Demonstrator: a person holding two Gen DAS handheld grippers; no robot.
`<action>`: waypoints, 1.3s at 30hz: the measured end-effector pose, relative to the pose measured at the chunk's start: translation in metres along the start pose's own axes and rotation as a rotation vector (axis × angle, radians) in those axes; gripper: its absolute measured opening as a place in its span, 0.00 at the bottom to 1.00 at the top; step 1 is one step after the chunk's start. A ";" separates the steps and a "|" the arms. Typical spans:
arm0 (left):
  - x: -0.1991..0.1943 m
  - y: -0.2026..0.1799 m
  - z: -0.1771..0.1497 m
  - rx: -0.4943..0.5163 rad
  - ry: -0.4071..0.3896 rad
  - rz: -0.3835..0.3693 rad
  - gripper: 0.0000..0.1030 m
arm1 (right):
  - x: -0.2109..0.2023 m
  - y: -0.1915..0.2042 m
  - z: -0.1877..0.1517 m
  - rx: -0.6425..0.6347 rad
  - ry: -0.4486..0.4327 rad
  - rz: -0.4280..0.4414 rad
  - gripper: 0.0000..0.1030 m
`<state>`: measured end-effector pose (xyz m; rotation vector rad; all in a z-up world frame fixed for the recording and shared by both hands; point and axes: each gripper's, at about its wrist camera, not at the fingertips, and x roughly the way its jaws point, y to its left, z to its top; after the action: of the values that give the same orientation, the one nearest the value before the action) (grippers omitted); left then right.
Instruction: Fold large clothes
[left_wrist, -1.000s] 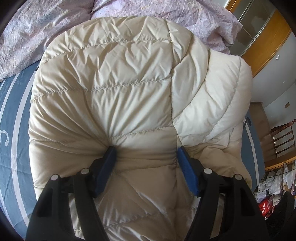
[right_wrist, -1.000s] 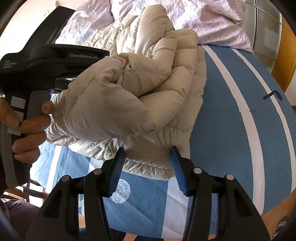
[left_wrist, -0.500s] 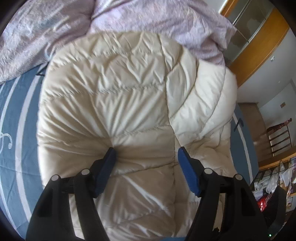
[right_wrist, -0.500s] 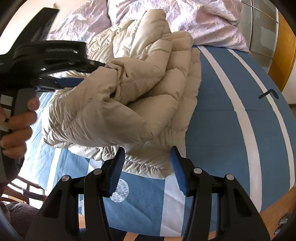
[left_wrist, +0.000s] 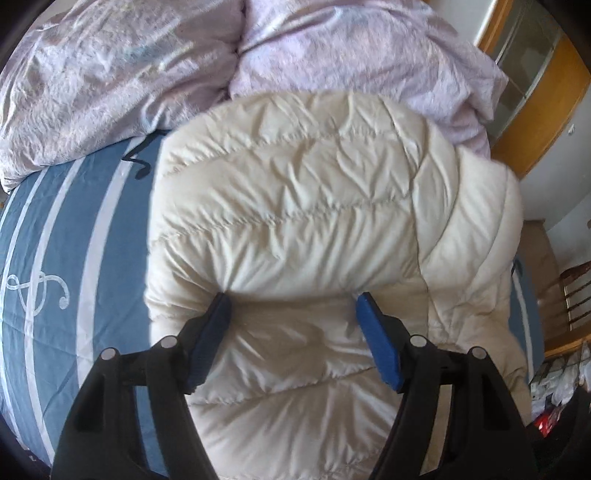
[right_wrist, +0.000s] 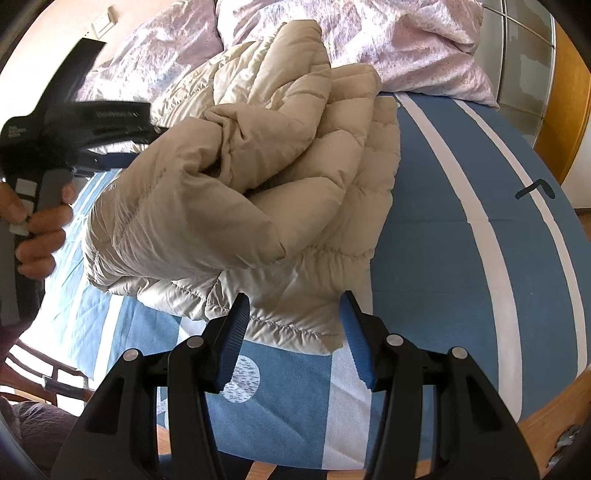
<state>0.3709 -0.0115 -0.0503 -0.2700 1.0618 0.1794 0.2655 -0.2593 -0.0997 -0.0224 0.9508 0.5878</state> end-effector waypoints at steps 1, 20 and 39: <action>0.003 -0.003 -0.002 0.007 0.004 -0.001 0.71 | 0.000 0.000 0.001 -0.002 0.000 0.001 0.52; 0.027 -0.032 -0.015 0.038 0.052 -0.068 0.72 | -0.069 -0.005 0.011 0.015 -0.100 0.024 0.52; 0.030 -0.027 -0.014 0.028 0.050 -0.071 0.72 | -0.045 0.028 0.114 -0.070 -0.215 0.033 0.48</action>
<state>0.3810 -0.0413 -0.0796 -0.2878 1.1018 0.0939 0.3188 -0.2263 0.0093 -0.0059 0.7232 0.6409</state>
